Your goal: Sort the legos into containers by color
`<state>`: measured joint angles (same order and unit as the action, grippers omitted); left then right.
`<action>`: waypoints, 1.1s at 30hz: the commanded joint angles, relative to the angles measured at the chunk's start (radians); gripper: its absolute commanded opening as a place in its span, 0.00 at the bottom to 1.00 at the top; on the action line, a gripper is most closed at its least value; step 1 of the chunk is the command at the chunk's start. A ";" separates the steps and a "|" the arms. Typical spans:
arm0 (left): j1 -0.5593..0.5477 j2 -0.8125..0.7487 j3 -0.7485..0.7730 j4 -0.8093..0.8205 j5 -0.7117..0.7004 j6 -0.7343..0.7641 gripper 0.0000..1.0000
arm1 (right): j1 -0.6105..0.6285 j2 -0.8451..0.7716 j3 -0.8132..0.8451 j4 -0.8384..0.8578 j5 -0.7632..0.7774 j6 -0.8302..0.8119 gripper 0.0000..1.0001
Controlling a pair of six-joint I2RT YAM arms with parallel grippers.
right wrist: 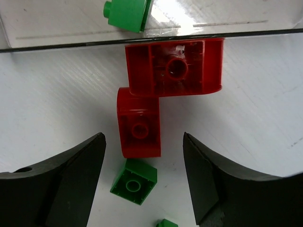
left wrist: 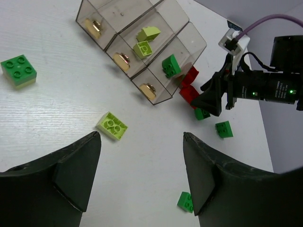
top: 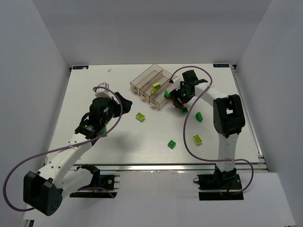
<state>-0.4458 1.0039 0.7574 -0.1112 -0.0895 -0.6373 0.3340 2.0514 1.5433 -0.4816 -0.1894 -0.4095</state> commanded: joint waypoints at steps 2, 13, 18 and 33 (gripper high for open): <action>0.007 -0.063 -0.027 -0.068 -0.075 -0.067 0.80 | -0.004 0.035 0.060 -0.035 -0.024 -0.069 0.70; 0.007 -0.087 -0.049 -0.071 -0.087 -0.104 0.80 | -0.004 0.075 0.072 -0.025 -0.061 -0.066 0.42; 0.009 -0.091 -0.046 -0.093 -0.104 -0.102 0.80 | -0.004 0.000 0.003 -0.032 -0.084 -0.101 0.20; 0.007 -0.100 -0.069 -0.081 -0.125 -0.104 0.82 | 0.008 -0.200 0.087 0.039 -0.412 -0.064 0.00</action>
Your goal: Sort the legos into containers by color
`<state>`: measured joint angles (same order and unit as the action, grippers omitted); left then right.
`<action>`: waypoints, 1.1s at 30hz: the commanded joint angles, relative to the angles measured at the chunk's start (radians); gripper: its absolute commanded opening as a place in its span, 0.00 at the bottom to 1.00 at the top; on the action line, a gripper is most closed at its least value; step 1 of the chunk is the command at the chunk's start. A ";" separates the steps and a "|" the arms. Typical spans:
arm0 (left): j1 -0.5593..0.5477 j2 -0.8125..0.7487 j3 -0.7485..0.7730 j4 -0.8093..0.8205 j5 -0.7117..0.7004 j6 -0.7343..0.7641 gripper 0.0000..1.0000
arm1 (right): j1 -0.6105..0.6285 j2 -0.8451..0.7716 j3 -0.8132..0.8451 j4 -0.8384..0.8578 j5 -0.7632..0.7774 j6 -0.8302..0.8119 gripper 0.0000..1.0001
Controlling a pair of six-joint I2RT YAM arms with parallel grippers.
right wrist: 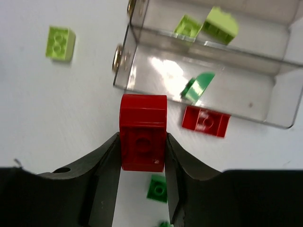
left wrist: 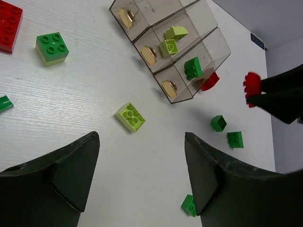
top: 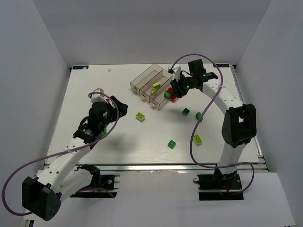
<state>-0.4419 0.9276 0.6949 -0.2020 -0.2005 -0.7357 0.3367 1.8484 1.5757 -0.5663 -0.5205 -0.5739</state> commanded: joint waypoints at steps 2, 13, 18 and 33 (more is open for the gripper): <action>0.003 -0.032 -0.009 0.007 -0.019 -0.007 0.82 | 0.013 0.026 0.079 0.249 -0.110 0.208 0.00; 0.003 -0.085 -0.034 -0.010 -0.036 -0.042 0.83 | 0.090 0.199 0.174 0.772 -0.139 0.408 0.00; 0.003 -0.105 -0.043 -0.017 -0.045 -0.057 0.84 | 0.113 0.320 0.245 0.903 -0.104 0.407 0.00; 0.003 -0.099 -0.041 -0.017 -0.037 -0.087 0.85 | 0.133 0.613 0.464 1.066 0.053 0.525 0.30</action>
<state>-0.4419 0.8356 0.6342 -0.2089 -0.2279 -0.8169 0.4660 2.4245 1.9587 0.4210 -0.5049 -0.0765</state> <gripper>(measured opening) 0.841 0.427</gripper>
